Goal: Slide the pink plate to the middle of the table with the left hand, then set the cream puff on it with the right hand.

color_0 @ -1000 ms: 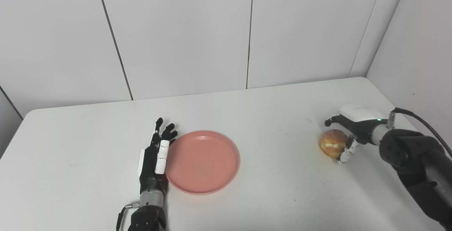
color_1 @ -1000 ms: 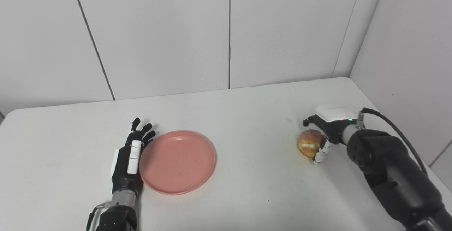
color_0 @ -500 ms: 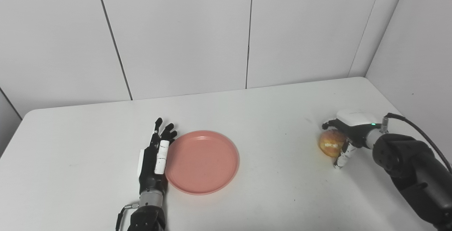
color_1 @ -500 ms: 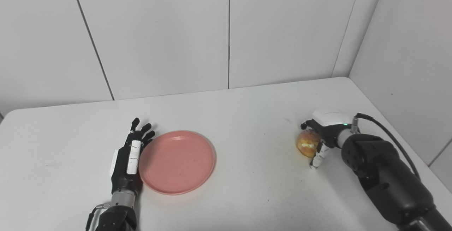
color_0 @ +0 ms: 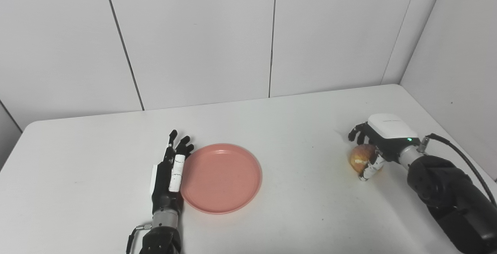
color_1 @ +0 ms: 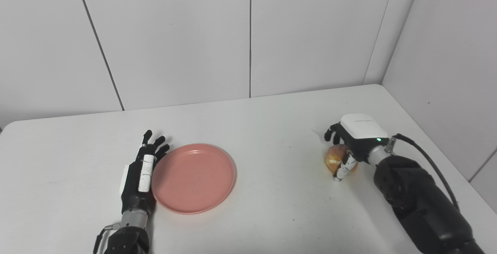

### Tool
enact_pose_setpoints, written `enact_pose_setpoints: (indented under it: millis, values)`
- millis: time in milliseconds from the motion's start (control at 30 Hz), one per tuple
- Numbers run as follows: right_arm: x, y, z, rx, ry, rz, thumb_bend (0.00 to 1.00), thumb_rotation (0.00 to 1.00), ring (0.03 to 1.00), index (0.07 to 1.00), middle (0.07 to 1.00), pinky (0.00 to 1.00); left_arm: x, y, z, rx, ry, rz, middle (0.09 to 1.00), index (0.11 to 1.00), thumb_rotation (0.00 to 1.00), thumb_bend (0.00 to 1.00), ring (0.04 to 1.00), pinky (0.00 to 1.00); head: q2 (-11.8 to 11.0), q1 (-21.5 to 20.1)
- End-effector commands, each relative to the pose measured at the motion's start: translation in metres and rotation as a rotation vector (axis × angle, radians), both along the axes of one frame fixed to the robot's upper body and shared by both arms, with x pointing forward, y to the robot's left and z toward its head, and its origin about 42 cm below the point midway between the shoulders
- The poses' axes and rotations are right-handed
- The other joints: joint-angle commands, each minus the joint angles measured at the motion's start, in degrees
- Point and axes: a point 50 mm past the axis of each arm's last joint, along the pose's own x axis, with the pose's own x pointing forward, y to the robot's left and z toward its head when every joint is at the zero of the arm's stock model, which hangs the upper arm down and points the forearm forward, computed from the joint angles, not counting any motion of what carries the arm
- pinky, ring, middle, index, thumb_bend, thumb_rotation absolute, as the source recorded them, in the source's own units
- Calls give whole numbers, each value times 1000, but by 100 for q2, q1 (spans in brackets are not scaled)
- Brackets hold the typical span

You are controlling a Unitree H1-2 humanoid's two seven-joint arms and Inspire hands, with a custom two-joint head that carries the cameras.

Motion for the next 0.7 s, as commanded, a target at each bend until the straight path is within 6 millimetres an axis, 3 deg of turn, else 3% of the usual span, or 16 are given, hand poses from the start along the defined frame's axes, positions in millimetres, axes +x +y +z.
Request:
enact_pose_setpoints:
  millis: [0,200,400,667]
  values:
    - [4,-2,17,-47,-49,20,513,0,380,548,460,308,-11,1,-24,5,103,-14,884,950,884,900,850,878,6,0]
    - [4,-5,16,-86,-3,2,512,0,369,536,445,239,-10,1,-23,-1,105,-19,883,952,883,897,842,884,7,9]
    - [4,-7,19,-101,4,10,512,0,371,538,446,246,-10,1,-23,7,102,-25,883,955,884,897,837,881,0,18]
    - [2,7,38,-99,-37,62,516,0,390,527,457,293,-9,0,-22,6,106,-31,882,947,883,925,837,880,-4,48]
